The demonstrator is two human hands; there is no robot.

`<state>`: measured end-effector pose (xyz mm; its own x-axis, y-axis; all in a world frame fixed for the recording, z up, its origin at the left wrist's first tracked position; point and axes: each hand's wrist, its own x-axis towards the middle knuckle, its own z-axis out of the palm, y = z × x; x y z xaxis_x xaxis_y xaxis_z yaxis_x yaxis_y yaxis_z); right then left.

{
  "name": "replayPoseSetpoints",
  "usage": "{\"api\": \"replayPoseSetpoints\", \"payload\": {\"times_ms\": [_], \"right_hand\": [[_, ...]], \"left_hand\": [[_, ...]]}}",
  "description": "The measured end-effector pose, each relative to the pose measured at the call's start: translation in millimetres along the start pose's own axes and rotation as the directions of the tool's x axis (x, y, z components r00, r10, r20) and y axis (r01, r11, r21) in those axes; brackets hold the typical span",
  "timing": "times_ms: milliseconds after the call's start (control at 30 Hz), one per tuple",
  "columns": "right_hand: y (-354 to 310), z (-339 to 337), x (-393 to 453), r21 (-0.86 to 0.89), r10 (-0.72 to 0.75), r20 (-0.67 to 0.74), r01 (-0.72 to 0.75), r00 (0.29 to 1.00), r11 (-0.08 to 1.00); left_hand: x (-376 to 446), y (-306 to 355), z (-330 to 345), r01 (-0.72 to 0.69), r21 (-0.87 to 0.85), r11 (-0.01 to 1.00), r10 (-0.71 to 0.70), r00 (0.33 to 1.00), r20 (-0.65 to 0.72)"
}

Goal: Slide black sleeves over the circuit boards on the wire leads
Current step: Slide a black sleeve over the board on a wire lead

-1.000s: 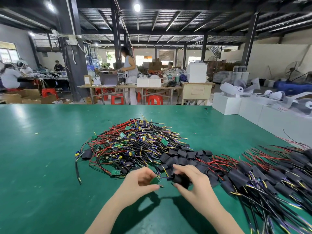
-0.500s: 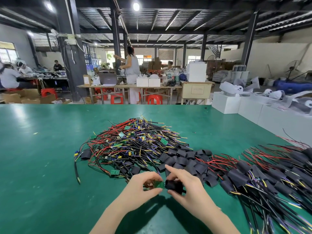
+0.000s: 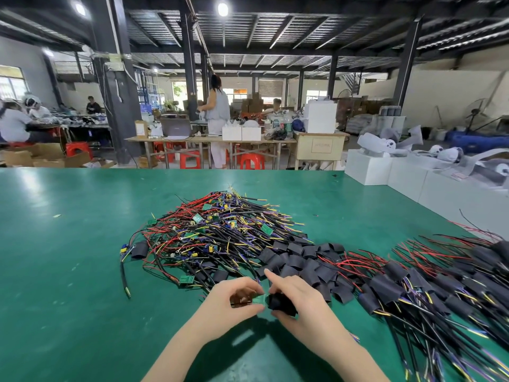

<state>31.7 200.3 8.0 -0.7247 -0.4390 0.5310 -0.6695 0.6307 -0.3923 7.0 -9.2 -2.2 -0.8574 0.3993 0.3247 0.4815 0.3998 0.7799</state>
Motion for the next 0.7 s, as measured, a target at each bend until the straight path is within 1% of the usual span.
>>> {"api": "replayPoseSetpoints", "payload": {"times_ms": [233,300,467,600,700], "right_hand": [[-2.6,-2.0,-0.9,0.105,0.043,-0.064,-0.036,0.997,0.994],[-0.9,-0.8,-2.0,0.083,0.057,-0.089,-0.05,0.994,0.995],[2.4,0.5,-2.0,0.006,0.15,-0.13,-0.151,0.98,0.989],[3.6,0.2,-1.9,0.002,0.124,-0.102,-0.125,0.987,0.992],[4.5,0.6,-2.3,-0.035,0.083,-0.117,-0.088,0.99,0.996]], "left_hand": [[0.0,0.2,-2.6,-0.021,0.005,1.0,0.021,1.0,-0.021],[0.6,0.3,-2.9,-0.021,-0.004,1.0,0.021,0.999,-0.03],[0.4,1.5,-3.7,-0.014,-0.018,1.0,0.013,0.999,-0.036],[-0.1,3.7,-2.7,-0.004,-0.022,1.0,0.003,0.999,-0.045],[0.2,5.9,-2.9,0.011,-0.038,0.999,-0.014,0.997,-0.075]]}}
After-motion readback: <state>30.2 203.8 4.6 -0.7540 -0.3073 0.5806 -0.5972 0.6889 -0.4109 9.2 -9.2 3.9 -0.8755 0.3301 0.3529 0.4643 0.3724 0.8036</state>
